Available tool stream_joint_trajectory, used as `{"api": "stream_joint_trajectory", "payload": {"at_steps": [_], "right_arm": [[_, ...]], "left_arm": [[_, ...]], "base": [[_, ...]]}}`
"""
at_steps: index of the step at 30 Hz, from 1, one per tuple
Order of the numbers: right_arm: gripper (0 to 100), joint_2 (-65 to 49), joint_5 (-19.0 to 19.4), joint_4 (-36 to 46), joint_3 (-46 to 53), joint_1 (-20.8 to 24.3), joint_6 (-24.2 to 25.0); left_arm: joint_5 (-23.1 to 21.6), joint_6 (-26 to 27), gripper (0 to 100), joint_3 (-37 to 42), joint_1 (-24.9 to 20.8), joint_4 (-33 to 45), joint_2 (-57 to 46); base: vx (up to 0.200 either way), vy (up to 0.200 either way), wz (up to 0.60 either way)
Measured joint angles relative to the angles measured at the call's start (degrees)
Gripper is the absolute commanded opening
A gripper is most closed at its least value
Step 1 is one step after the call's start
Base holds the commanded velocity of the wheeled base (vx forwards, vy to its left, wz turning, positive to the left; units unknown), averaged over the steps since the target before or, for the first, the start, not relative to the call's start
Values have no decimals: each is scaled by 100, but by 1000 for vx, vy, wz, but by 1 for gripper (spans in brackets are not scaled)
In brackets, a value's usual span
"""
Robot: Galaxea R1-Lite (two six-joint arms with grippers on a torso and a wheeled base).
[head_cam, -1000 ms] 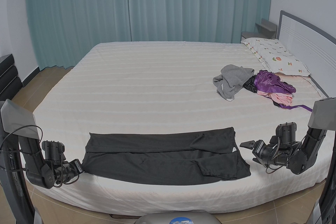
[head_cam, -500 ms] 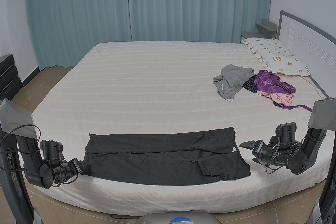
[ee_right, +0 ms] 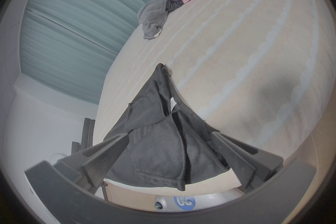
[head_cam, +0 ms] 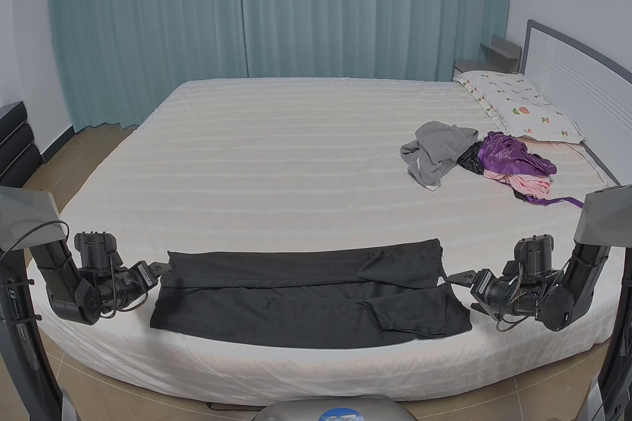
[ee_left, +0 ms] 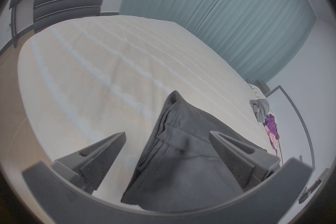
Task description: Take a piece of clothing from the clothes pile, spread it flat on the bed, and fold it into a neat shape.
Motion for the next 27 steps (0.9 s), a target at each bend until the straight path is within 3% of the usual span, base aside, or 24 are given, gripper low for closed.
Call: {"api": "stream_joint_trajectory", "payload": {"at_steps": [10, 16, 27], "right_arm": [[100, 286, -13, -564, 91, 96, -11], [100, 382, -21, -611, 132, 111, -12], [100, 428, -21, -613, 138, 116, -15]], "left_arm": [[-156, 356, 100, -1326, -160, 1204, 478], [-517, 401, 100, -1571, -212, 1246, 629], [-457, 1101, 100, -1558, -210, 1020, 846]], "base": [[0, 0, 0], [0, 0, 0], [0, 0, 0]]}}
